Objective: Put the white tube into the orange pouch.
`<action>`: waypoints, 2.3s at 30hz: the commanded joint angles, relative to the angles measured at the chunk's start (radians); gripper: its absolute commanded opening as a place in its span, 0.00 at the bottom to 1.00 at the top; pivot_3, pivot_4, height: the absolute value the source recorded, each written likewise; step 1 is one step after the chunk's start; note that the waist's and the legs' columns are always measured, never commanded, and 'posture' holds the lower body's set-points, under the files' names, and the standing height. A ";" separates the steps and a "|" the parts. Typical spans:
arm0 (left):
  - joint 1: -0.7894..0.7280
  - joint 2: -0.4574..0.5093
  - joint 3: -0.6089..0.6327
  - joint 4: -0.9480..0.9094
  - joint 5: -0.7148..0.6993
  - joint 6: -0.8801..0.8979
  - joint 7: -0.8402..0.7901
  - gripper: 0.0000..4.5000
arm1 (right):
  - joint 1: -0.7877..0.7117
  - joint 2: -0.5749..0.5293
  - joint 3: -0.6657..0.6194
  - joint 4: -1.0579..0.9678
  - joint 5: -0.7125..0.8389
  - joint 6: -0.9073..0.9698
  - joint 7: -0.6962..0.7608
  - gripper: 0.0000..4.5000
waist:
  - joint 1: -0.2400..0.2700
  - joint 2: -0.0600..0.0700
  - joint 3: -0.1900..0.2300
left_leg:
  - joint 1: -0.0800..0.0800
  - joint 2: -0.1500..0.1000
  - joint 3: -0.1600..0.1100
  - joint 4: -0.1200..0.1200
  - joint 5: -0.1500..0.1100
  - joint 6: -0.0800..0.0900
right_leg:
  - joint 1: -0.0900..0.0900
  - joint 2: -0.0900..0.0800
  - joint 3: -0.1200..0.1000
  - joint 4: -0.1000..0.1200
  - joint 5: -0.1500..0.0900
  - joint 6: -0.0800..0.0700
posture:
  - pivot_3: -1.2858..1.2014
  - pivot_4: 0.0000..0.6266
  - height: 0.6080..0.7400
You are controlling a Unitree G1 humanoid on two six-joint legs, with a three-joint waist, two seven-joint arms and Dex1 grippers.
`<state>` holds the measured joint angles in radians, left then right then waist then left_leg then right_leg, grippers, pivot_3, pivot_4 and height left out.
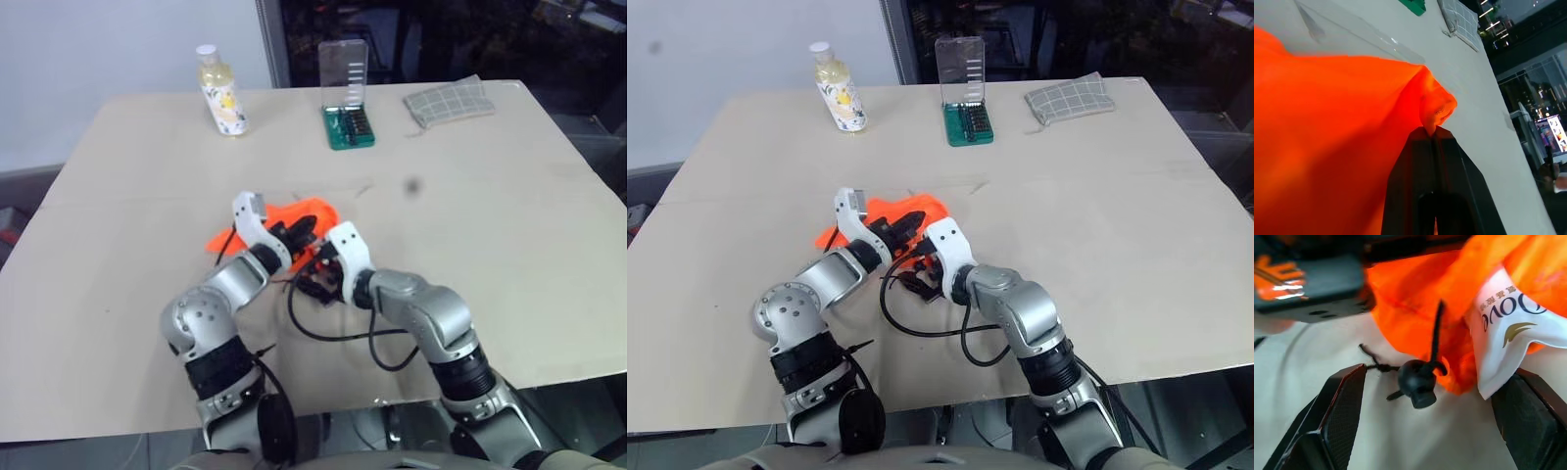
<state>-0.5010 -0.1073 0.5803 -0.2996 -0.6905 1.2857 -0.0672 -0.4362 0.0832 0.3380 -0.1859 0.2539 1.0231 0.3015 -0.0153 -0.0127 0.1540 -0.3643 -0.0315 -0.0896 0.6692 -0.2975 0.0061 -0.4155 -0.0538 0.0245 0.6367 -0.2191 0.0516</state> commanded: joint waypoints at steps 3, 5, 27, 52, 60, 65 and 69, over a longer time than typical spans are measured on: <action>-0.053 -0.007 0.055 0.027 -0.086 0.005 0.074 0.00 | 0.017 0.032 0.005 -0.008 0.015 -0.012 -0.012 0.88 | 0.000 0.000 0.000 | 0.000 0.000 0.000 0.000 0.000 0.000 | 0.000 0.000 0.000 0.000 0.000 0.000 | 0.52 0.24 1.00; -0.054 -0.001 0.056 0.034 -0.102 0.003 0.090 0.00 | 0.020 0.034 0.008 -0.002 0.010 -0.017 -0.016 0.88 | -0.001 0.000 0.000 | 0.000 0.000 0.000 0.000 0.000 0.000 | 0.000 0.000 0.000 0.000 0.000 0.000 | 0.52 0.24 1.00; -0.032 0.028 0.054 0.055 -0.293 -0.020 0.245 0.00 | 0.058 0.104 -0.161 -0.080 0.255 0.161 0.021 0.88 | -0.001 0.000 0.000 | 0.000 0.000 0.000 -0.001 0.001 -0.002 | 0.000 0.001 0.000 -0.001 0.000 0.000 | 0.52 0.24 1.00; 0.000 0.070 -0.009 0.081 -0.421 -0.111 0.327 0.00 | 0.013 0.091 -0.058 0.101 0.281 -0.010 -0.043 0.88 | -0.002 -0.001 0.000 | 0.000 0.000 0.000 -0.003 0.001 -0.002 | -0.001 0.001 0.001 -0.001 0.000 0.000 | 0.52 0.24 1.00; 0.018 0.081 -0.039 0.078 -0.464 -0.137 0.354 0.00 | 0.001 0.133 -0.072 0.178 0.250 -0.098 -0.057 0.88 | -0.001 -0.001 0.000 | 0.000 0.000 0.000 -0.002 0.001 -0.002 | -0.001 0.001 0.001 -0.001 0.000 0.000 | 0.52 0.24 1.00; 0.031 0.097 -0.060 0.077 -0.487 -0.156 0.363 0.00 | -0.003 0.138 -0.095 0.205 0.253 -0.119 -0.085 0.88 | 0.001 -0.001 0.000 | 0.001 0.000 -0.001 -0.002 0.001 -0.002 | 0.000 0.001 0.001 -0.001 0.000 0.000 | 0.52 0.24 1.00; 0.036 0.105 -0.074 0.080 -0.498 -0.172 0.366 0.00 | -0.004 0.128 -0.094 0.208 0.260 -0.125 -0.082 0.61 | 0.002 -0.001 0.000 | 0.001 0.000 -0.001 -0.002 0.002 -0.003 | 0.000 0.001 0.000 -0.001 0.000 0.000 | 0.52 0.24 1.00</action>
<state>-0.4657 -0.0065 0.5319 -0.2047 -1.1608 1.1317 0.3006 -0.4434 0.1582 0.2572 0.0165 0.5185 0.8980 0.2338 -0.0136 -0.0138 0.1541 -0.3635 -0.0318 -0.0907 0.6670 -0.2960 0.0035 -0.4153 -0.0527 0.0249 0.6361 -0.2191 0.0514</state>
